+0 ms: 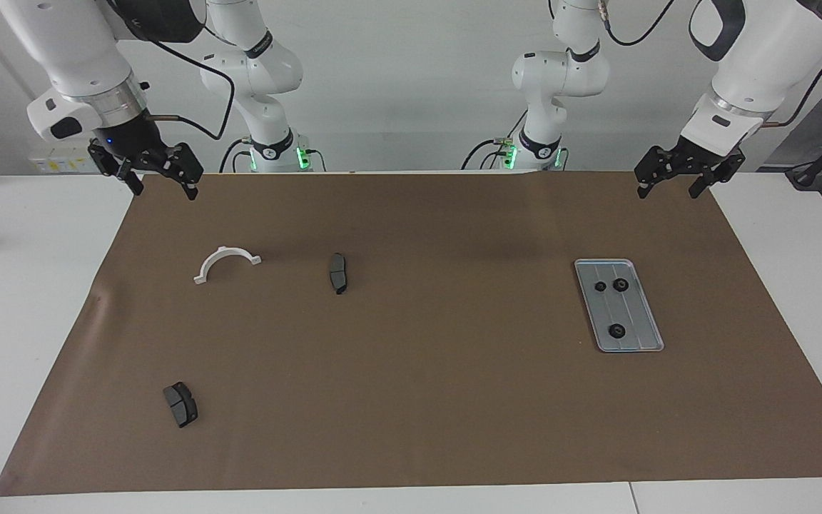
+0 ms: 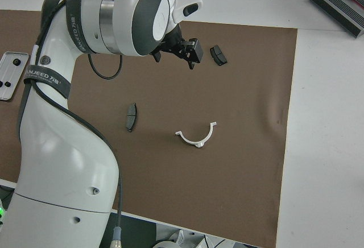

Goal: Place bearing gear from tray to pile
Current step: 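Reach the left gripper into the metal tray and grasp a black bearing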

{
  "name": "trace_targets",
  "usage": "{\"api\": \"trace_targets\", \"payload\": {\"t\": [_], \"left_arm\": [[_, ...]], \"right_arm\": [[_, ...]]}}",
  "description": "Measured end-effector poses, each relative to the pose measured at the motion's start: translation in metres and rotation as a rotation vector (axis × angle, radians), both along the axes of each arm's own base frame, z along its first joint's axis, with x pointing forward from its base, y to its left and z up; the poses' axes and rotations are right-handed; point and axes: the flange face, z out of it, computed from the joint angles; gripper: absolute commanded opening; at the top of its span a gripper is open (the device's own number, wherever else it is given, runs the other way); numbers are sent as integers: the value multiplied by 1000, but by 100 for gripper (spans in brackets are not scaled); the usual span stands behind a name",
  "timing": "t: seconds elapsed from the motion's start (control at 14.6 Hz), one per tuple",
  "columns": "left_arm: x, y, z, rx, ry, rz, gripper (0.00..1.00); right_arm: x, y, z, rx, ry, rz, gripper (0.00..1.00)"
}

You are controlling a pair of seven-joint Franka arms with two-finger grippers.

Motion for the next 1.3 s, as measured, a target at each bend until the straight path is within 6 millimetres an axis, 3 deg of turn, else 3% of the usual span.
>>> {"api": "trace_targets", "payload": {"t": [0.82,1.09,1.3], "left_arm": [[1,-3,-5,-2,-13,-3,100],[-2,-3,-37,-10,-74,-6,100],[-16,-2,-76,-18,-91,-8,100]], "right_arm": [[0,0,0,0,0,0,100],[0,0,0,0,0,0,100],[0,0,0,0,0,0,100]]}}
